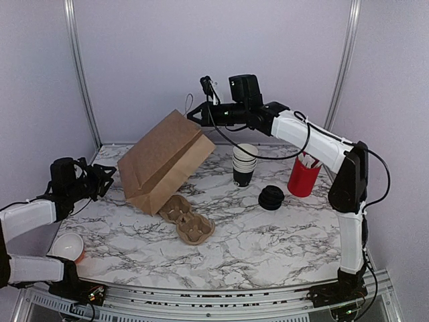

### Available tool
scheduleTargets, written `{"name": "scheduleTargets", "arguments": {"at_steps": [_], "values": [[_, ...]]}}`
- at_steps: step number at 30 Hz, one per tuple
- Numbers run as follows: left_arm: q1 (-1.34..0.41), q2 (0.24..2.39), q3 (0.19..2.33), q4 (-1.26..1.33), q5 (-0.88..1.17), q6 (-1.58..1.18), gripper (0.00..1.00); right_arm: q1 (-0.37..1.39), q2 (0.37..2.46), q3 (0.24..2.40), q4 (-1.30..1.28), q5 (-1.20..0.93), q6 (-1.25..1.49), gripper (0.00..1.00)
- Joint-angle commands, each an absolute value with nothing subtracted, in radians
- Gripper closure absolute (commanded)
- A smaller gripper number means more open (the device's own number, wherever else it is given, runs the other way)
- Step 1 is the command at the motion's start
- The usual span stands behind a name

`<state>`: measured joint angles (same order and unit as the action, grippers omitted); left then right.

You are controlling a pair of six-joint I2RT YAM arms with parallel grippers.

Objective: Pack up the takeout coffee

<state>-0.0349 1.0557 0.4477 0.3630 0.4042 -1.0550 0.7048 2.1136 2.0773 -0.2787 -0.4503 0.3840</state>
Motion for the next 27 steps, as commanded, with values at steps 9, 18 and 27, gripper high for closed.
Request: {"name": "scheduleTargets", "arguments": {"at_steps": [9,18,27], "values": [[-0.202,1.360,0.657,0.523,0.289,-1.042,0.38,0.727,2.146,2.460,-0.467,-0.221,0.107,1.00],[-0.236,1.218,0.610,0.322,0.221,-0.904,0.29,0.721,1.863,1.850,-0.427,-0.142,0.145,0.49],[-0.310,1.134,0.585,0.145,0.146,-0.839,0.29,0.612,1.591,1.203,-0.084,-0.270,0.370,0.00]]}}
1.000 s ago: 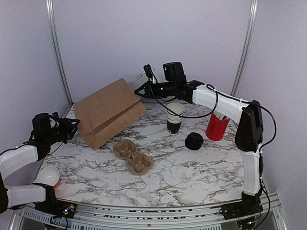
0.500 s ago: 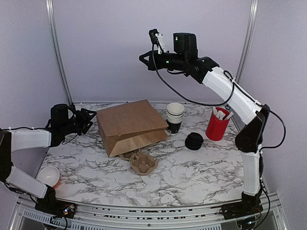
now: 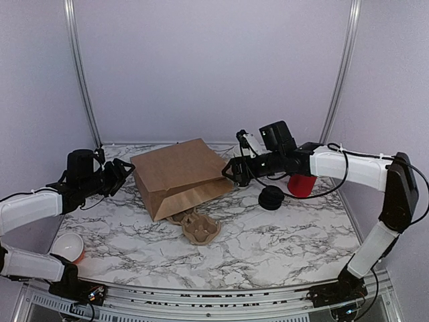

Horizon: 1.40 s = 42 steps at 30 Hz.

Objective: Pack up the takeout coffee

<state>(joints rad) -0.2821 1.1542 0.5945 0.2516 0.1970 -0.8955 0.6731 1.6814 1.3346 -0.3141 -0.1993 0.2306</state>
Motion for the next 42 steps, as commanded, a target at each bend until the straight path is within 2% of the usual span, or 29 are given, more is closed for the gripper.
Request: {"name": "scheduleTargets", "arguments": {"at_steps": [1,6,13,17,34,42], "values": [[-0.313,1.133,0.586,0.135,0.135,-0.836,0.29,0.593,1.586,1.160,-0.041,-0.302,0.409,0.00],[-0.314,1.144,0.598,0.130,0.139,-0.826,0.29,0.572,1.615,1.075,0.090,-0.364,0.520,0.01],[-0.315,1.158,0.616,0.130,0.142,-0.818,0.31,0.574,1.710,1.063,0.278,-0.347,0.619,0.18],[-0.315,1.152,0.618,0.097,0.139,-0.815,0.32,0.575,1.745,1.082,0.276,-0.293,0.636,0.22],[-0.315,1.177,0.648,0.081,0.142,-0.800,0.34,0.655,1.833,1.096,0.364,-0.099,0.666,0.27],[-0.315,1.182,0.653,0.078,0.140,-0.794,0.34,0.680,1.876,1.133,0.389,-0.091,0.651,0.28]]}}
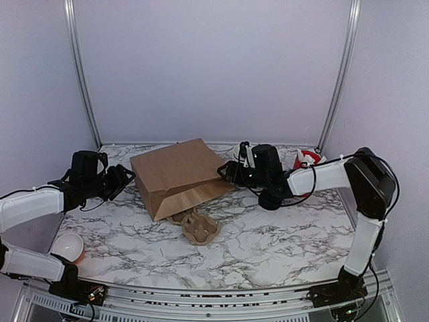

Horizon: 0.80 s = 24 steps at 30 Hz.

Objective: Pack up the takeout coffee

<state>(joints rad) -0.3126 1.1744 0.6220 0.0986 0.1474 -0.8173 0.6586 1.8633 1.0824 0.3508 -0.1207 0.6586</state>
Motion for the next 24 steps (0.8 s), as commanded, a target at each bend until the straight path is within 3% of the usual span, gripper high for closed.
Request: {"name": "scheduleTargets", "arguments": {"at_steps": [1,6,10,24], "values": [[-0.314,1.182,0.653,0.075,0.138,-0.792,0.34,0.684,1.875,1.134,0.391,-0.081,0.644,0.28],[-0.314,1.192,0.657,0.061,0.127,-0.782,0.35,0.694,1.893,1.176,0.368,-0.051,0.605,0.29],[-0.314,1.200,0.655,0.056,0.126,-0.782,0.37,0.702,1.911,1.213,0.346,-0.053,0.587,0.36],[-0.314,1.173,0.628,0.039,0.117,-0.772,0.44,0.714,1.941,1.384,0.220,-0.115,0.574,0.98]]}}
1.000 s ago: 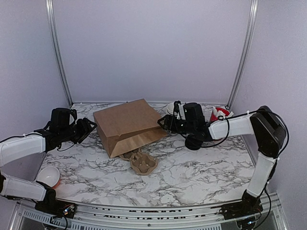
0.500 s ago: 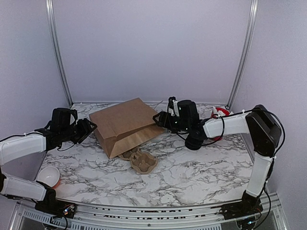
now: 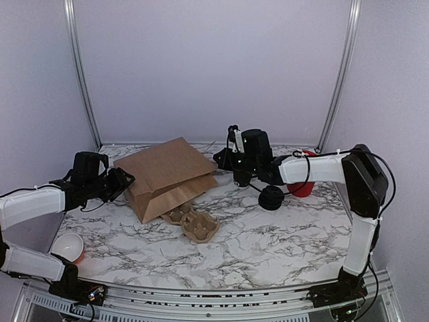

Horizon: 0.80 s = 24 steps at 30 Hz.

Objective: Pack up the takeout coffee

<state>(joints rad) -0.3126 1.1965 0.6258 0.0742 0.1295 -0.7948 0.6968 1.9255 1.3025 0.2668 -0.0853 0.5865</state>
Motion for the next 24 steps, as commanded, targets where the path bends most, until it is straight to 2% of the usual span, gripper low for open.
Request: {"name": "scheduleTargets", "arguments": {"at_steps": [1,5,7,13,15,22,24], "values": [[-0.313,1.168,0.626,0.036,0.114,-0.770,0.44,0.716,1.946,1.399,0.210,-0.122,0.573,1.00],[-0.311,1.142,0.621,0.009,0.090,-0.755,0.44,0.722,1.972,1.478,0.130,-0.126,0.545,0.99],[-0.309,1.128,0.620,-0.016,0.067,-0.745,0.44,0.718,2.003,1.520,0.077,-0.114,0.510,0.84],[-0.295,1.120,0.610,-0.032,0.062,-0.731,0.44,0.683,2.208,1.817,-0.191,-0.202,0.425,0.57],[-0.293,1.123,0.609,-0.036,0.061,-0.726,0.44,0.683,2.237,1.860,-0.227,-0.184,0.413,0.50],[-0.284,1.129,0.612,-0.040,0.072,-0.711,0.44,0.688,2.210,1.865,-0.253,-0.054,0.378,0.35],[-0.281,1.136,0.611,-0.036,0.078,-0.714,0.44,0.689,2.207,1.879,-0.267,-0.032,0.369,0.25]]}}
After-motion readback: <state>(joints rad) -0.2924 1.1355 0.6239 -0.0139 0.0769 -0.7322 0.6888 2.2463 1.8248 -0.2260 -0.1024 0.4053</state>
